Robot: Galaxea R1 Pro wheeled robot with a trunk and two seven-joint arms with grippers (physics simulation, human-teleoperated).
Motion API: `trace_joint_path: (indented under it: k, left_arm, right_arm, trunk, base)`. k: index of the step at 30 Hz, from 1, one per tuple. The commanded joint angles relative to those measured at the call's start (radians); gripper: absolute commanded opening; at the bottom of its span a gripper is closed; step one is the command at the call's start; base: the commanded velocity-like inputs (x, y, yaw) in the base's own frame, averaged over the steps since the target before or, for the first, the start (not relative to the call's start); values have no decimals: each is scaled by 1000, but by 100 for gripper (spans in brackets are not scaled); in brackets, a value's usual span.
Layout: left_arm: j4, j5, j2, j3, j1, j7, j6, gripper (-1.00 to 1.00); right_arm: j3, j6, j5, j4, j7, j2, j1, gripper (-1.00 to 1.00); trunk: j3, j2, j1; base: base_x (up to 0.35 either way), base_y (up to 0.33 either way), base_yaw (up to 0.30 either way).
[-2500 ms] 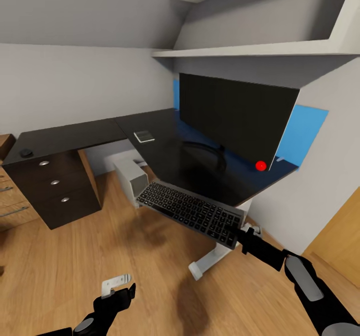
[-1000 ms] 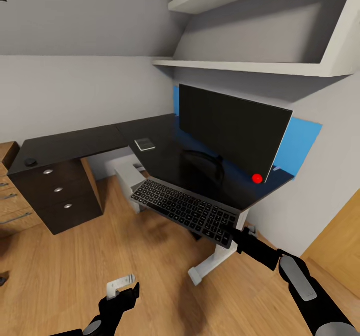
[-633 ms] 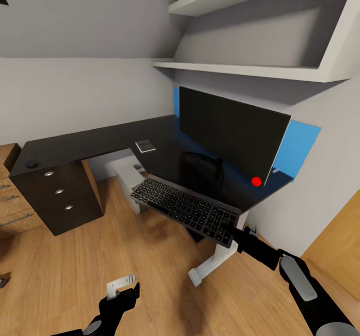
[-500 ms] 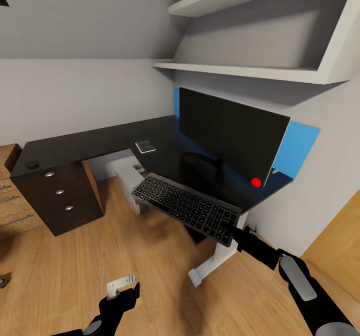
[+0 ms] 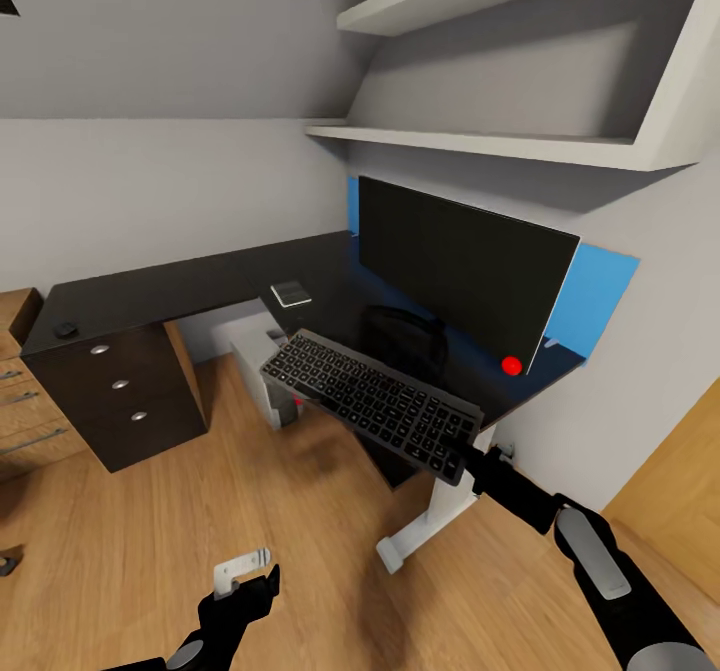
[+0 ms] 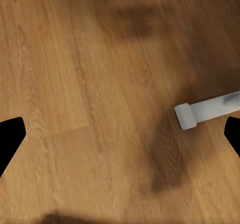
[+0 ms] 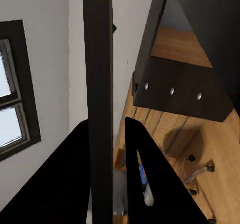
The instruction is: In the bedroom, organize the workspace by keeping the computer under the desk, ensuring the monitor is on the desk, placing the keyboard on the desk next to the monitor, placing the mouse on the desk next to the keyboard, moving the folder from the swivel chair onto the desk next to the mouse, stacking the notebook on top of the folder with the pen on top of the notebook, and positioning the swivel chair next to the desk.
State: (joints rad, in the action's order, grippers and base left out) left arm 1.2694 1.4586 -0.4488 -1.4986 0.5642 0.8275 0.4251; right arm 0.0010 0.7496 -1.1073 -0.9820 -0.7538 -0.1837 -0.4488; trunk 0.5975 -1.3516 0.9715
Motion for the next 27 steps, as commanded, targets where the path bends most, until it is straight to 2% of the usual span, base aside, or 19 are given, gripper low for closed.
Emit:
trace_joint_path:
  k: [1,7,12,22,24,27]
  left_arm:
    - [-6,4,1,-3,2,2,4,100]
    - [-11,5,2,-3,2,2,4,100]
    - [-13,5,2,-3,2,2,4,100]
    - [-13,5,2,-3,2,2,4,100]
    - [-16,5,4,-4,2,2,4,100]
    - [-31,5,14,-3,2,3,4,100]
  right_arm:
    - [-1,4,-4,-2,-43,0,-1,-100]
    - [5,2,-1,-14,-65,-1,-1,-100]
    - [22,4,2,-20,-64,-1,-1,-100]
    - [29,2,4,-21,-59,1,-1,-100]
    - [30,1,7,-21,-46,8,-1,-100]
    - [30,-13,14,-25,14,32,-1,-100]
  trunk:
    - [1,-1,0]
    - [1,-1,0]
    - [1,-1,0]
    - [1,-1,0]
    - [1,-1,0]
    - [1,-1,0]
  base:
    - [0,0,0]
    - [0,0,0]
    - [0,0,0]
    - [0,0,0]
    - [0,0,0]
    - [0,0,0]
